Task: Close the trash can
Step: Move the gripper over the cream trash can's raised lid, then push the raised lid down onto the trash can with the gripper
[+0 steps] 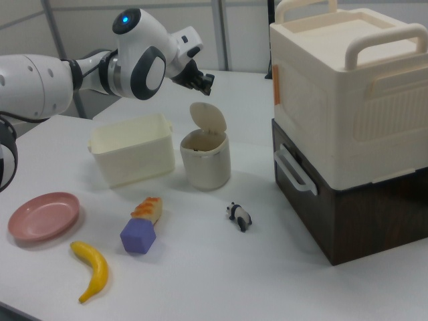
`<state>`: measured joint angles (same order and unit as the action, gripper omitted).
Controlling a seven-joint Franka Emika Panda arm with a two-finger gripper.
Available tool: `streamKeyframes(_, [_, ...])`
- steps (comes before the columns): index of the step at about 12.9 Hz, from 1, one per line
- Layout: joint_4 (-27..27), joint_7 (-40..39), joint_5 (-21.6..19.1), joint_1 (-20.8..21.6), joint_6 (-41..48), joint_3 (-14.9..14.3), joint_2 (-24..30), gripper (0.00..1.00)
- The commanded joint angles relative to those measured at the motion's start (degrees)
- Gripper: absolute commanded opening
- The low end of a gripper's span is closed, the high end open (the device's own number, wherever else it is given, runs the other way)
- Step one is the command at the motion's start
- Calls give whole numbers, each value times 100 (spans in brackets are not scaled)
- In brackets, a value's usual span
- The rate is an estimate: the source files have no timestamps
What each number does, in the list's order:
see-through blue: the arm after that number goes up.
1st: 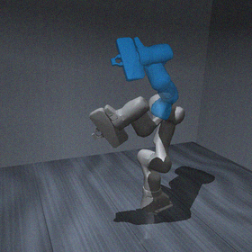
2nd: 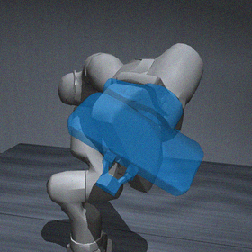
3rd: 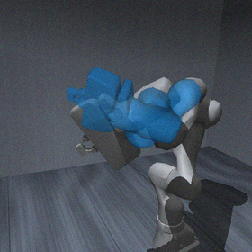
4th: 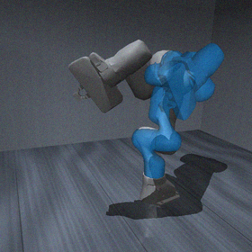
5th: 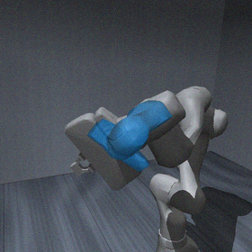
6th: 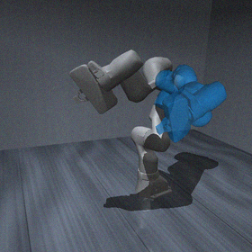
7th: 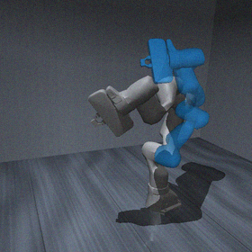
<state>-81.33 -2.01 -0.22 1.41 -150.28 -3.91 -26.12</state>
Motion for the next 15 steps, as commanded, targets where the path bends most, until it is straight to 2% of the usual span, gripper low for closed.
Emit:
streamKeyframes(1, [65,-45,-128,35,-115,-39,-78,0])
streamKeyframes(10, [-23,-115,-92,8,227,-48,-60,0])
streamKeyframes(15, [30,-484,-66,26,1666,-83,98,0])
